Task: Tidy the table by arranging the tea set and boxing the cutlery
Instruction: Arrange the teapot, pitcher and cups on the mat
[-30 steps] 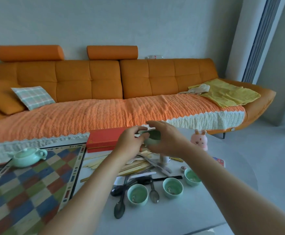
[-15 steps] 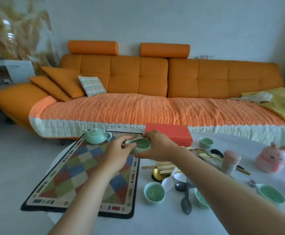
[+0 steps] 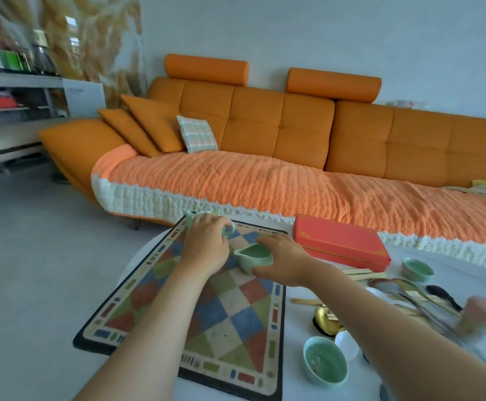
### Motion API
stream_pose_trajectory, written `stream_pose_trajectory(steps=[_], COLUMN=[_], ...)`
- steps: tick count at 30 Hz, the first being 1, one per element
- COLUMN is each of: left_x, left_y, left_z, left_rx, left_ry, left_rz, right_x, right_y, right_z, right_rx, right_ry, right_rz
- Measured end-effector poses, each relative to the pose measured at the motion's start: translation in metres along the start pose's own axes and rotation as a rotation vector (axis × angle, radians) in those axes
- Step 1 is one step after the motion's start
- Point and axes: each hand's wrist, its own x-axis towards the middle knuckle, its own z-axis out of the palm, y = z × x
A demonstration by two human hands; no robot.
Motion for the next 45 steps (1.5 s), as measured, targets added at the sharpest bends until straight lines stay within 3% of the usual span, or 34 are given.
stream_pose_trajectory(steps=[5, 9, 23, 28, 35, 41, 45], left_x=[0.029, 0.043, 0.059, 0.054, 0.052, 0.044, 0.01], left_y=[-0.022, -0.032, -0.046, -0.056, -0.053, -0.003, 0.039], left_z=[0.004, 0.012, 0.027, 0.023, 0.015, -0.012, -0.015], left_rx=[0.262, 0.341, 0.426, 0.375, 0.344, 0.161, -0.002], left_ry=[-0.172, -0.28, 0.029, -0.096, -0.106, 0.029, -0.061], left_rz=[-0.005, -0.009, 0.057, 0.016, 0.031, 0.147, 0.176], right_x=[0.012, 0.028, 0.056, 0.072, 0.077, 0.036, -0.012], right_y=[0.005, 0.008, 0.011, 0.004, -0.007, 0.0, 0.009], right_z=[0.002, 0.0, 0.009, 0.009, 0.009, -0.007, -0.024], right_rx=[-0.003, -0.02, -0.092, -0.133, -0.214, -0.051, 0.059], right_ry=[0.012, 0.001, 0.147, 0.167, 0.171, 0.252, 0.164], right_rz=[-0.061, -0.075, -0.096, -0.049, -0.011, -0.067, -0.057])
